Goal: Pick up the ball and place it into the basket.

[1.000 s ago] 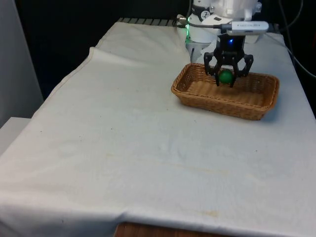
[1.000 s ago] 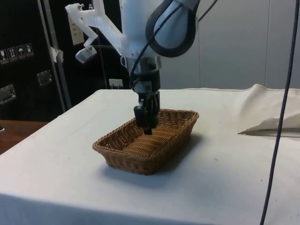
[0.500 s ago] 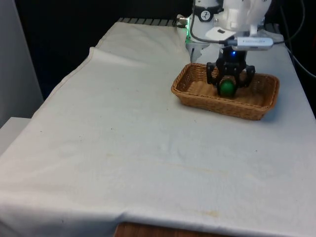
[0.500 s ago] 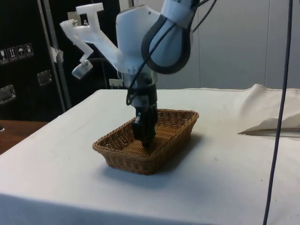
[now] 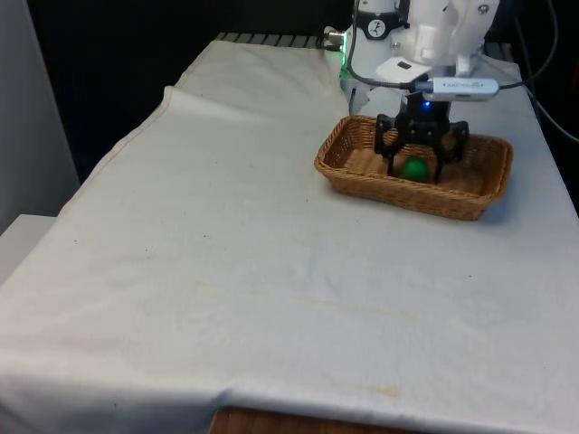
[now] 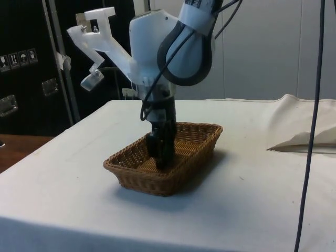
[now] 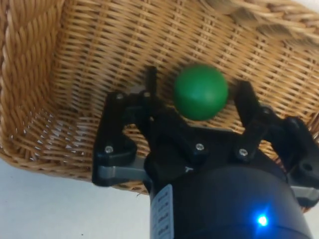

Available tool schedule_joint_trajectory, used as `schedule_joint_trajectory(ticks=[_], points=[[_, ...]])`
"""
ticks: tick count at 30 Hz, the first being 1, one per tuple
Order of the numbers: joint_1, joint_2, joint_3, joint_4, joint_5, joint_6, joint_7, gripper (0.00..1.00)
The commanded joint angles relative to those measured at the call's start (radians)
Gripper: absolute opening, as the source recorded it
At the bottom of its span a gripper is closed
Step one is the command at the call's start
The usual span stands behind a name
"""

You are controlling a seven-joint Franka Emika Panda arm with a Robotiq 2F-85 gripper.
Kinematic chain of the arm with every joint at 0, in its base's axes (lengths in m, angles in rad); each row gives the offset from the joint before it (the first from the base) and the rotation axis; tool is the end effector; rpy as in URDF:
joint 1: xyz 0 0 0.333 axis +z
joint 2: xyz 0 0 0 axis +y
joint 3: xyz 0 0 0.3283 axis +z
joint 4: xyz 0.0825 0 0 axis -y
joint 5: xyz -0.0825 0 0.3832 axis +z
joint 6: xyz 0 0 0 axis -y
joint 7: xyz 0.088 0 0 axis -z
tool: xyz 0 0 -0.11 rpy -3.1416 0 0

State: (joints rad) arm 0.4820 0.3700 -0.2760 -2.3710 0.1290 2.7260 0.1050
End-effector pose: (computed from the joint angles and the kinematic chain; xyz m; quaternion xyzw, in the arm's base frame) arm 0.5007 0.0941 0.1848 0.9997 0.0004 0.0056 0.0227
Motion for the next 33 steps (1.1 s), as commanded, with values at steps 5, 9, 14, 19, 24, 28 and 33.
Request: schedule_joint_trajectory(ticks=[5, 9, 14, 19, 24, 28, 33], points=[[-0.005, -0.001, 0.009, -0.003, 0.011, 0.005, -0.005, 0.98], [-0.005, -0.001, 0.009, -0.003, 0.011, 0.005, -0.005, 1.0], [0.002, -0.032, -0.004, -0.007, -0.007, -0.017, -0.005, 1.0], [0.004, -0.083, -0.015, -0.017, -0.027, -0.054, -0.016, 1.0], [0.001, -0.132, -0.019, -0.024, -0.05, -0.089, -0.018, 1.0], [0.0, -0.168, -0.024, -0.028, -0.062, -0.117, -0.026, 1.0], [-0.003, -0.213, -0.032, -0.031, -0.077, -0.15, -0.045, 1.0]])
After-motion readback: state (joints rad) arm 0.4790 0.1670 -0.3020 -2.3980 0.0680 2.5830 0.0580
